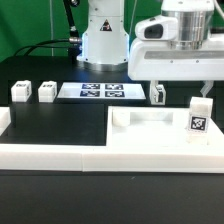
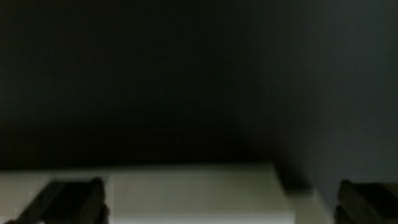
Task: Assemble square table
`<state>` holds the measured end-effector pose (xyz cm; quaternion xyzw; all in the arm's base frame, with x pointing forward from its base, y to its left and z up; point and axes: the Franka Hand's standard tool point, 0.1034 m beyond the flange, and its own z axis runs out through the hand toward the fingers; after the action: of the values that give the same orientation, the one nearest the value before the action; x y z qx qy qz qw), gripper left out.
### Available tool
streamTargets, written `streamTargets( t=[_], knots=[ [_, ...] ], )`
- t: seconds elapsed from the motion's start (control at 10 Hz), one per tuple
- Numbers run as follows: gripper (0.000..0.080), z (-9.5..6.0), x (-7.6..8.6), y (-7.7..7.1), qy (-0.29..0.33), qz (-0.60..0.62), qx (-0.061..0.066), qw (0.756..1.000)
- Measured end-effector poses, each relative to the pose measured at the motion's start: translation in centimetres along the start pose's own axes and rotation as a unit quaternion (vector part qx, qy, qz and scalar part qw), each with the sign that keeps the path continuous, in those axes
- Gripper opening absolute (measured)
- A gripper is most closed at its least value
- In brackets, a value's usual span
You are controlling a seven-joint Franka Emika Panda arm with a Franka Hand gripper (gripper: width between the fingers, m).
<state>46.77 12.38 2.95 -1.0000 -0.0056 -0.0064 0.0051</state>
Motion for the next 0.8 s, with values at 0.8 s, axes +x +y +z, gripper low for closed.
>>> streamTargets(
  t=[0.8],
  knots=[
    [0.0649, -0.7, -6.4, 2.0, -0.236, 0.049, 0.017, 0.970]
  ],
)
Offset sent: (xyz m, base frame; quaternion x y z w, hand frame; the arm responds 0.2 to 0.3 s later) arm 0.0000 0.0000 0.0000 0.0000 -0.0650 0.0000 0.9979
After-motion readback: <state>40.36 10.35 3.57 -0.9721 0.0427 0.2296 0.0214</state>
